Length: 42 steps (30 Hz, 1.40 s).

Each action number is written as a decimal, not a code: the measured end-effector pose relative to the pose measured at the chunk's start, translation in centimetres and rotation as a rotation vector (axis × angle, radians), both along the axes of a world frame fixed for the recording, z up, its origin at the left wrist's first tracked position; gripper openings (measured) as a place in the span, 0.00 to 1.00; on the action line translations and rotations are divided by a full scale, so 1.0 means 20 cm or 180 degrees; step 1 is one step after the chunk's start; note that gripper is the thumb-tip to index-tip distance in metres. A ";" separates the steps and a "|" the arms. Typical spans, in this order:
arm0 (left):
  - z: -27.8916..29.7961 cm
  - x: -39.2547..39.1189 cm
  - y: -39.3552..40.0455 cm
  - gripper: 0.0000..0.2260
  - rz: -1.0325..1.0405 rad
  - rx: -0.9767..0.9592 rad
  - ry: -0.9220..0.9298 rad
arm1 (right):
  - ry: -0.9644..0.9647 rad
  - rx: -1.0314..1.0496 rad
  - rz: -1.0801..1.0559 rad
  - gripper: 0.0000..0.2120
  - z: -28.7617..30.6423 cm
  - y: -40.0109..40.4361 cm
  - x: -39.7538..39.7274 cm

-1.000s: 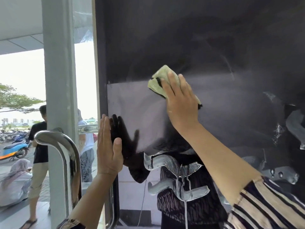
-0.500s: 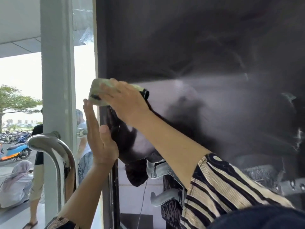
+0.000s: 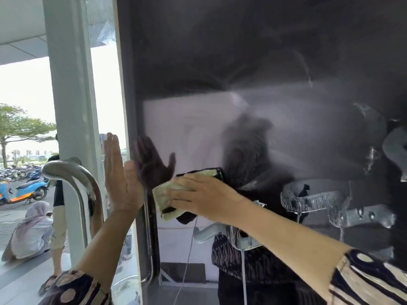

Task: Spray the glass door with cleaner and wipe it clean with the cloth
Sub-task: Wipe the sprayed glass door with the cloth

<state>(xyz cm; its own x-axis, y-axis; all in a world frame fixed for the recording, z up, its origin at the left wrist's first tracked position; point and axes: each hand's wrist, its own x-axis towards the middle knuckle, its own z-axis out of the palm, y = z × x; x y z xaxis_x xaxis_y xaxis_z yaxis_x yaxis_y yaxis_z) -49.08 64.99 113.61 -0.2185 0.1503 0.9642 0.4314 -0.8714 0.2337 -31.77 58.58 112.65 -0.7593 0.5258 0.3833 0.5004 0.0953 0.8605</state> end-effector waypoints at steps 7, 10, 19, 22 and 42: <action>-0.05 0.17 0.00 0.29 0.0595 -0.0174 0.0720 | 0.1111 0.1079 0.0287 0.26 0.18 -0.15 0.40; -0.05 0.27 -0.01 0.30 0.0882 -0.0215 0.0747 | 0.1605 0.1683 0.0308 0.25 0.26 -0.25 0.58; -0.14 0.44 -0.04 0.35 0.1052 -0.0412 0.0766 | 0.3780 0.2376 0.0074 0.22 0.28 -0.48 1.03; -0.14 0.47 -0.05 0.35 0.1089 -0.0432 0.0785 | 0.4256 0.2672 0.0005 0.23 0.15 -0.52 1.11; -0.02 0.58 -0.10 0.35 0.1170 -0.0210 0.1035 | 0.3006 0.1775 -0.0150 0.26 0.66 -0.33 0.76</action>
<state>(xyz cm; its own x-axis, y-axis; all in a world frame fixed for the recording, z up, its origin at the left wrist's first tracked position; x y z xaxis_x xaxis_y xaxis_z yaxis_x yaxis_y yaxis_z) -37.42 63.01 113.14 0.0421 0.1828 0.9822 0.7672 -0.6356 0.0854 -16.51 52.05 125.85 -0.0184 0.1186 0.9928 0.9734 -0.2246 0.0449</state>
